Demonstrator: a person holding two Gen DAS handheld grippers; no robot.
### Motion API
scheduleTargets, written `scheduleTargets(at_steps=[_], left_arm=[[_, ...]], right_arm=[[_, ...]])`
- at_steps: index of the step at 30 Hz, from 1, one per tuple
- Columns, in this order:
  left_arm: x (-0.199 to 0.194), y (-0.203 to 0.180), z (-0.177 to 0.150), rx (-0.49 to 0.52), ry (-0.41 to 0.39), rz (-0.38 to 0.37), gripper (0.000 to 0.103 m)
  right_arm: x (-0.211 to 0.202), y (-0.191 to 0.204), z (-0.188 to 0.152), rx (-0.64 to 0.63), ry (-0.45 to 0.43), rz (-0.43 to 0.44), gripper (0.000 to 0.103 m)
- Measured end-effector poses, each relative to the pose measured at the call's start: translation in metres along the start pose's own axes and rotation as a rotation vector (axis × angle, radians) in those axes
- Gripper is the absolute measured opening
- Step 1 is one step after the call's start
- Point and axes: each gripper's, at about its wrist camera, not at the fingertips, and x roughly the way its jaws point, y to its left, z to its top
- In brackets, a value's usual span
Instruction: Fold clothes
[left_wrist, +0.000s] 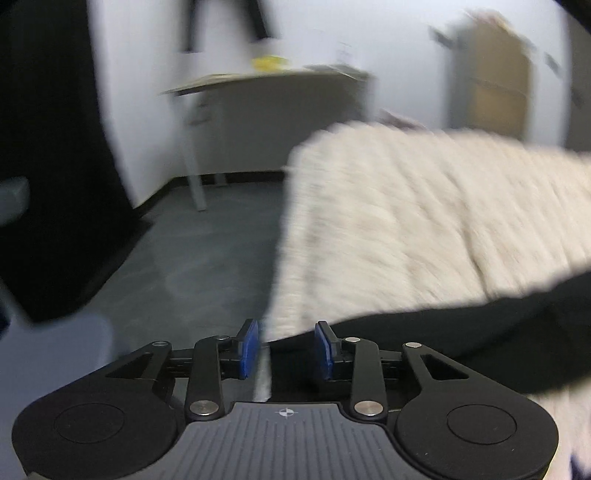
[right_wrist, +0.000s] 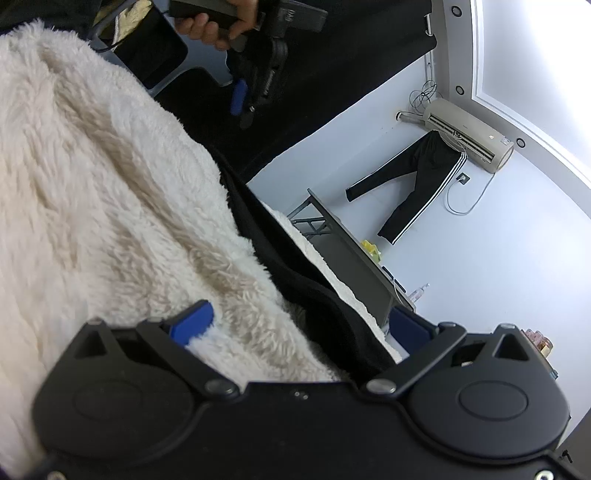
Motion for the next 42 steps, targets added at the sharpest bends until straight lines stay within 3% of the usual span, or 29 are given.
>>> scheduleTargets(at_steps=[3, 6, 9, 13, 19, 26, 42], left_arm=[[-0.009, 0.017, -0.022, -0.185, -0.041, -0.023, 0.038], [-0.015, 0.018, -0.048, -0.263, -0.099, -0.061, 0.038], [-0.014, 0.013, -0.064, -0.257, -0.107, -0.106, 0.042], [-0.02, 0.005, -0.06, -0.211, -0.129, -0.15, 0.065], [-0.013, 0.005, -0.068, -0.223, -0.088, -0.15, 0.067], [-0.013, 0.016, -0.074, -0.275, -0.097, -0.156, 0.075], [-0.012, 0.015, -0.076, -0.272, -0.091, -0.157, 0.076]], right_arm=[[0.002, -0.001, 0.001, -0.001, -0.001, -0.001, 0.103], [0.007, -0.004, 0.004, -0.001, 0.0, 0.001, 0.103], [0.009, -0.006, 0.007, -0.003, 0.0, 0.001, 0.103], [0.011, -0.007, 0.009, -0.004, 0.001, 0.002, 0.103], [0.012, -0.009, 0.012, -0.006, 0.004, 0.005, 0.103], [0.011, -0.009, 0.013, -0.006, 0.007, 0.007, 0.103], [0.019, -0.009, 0.017, -0.004, 0.008, 0.005, 0.103]])
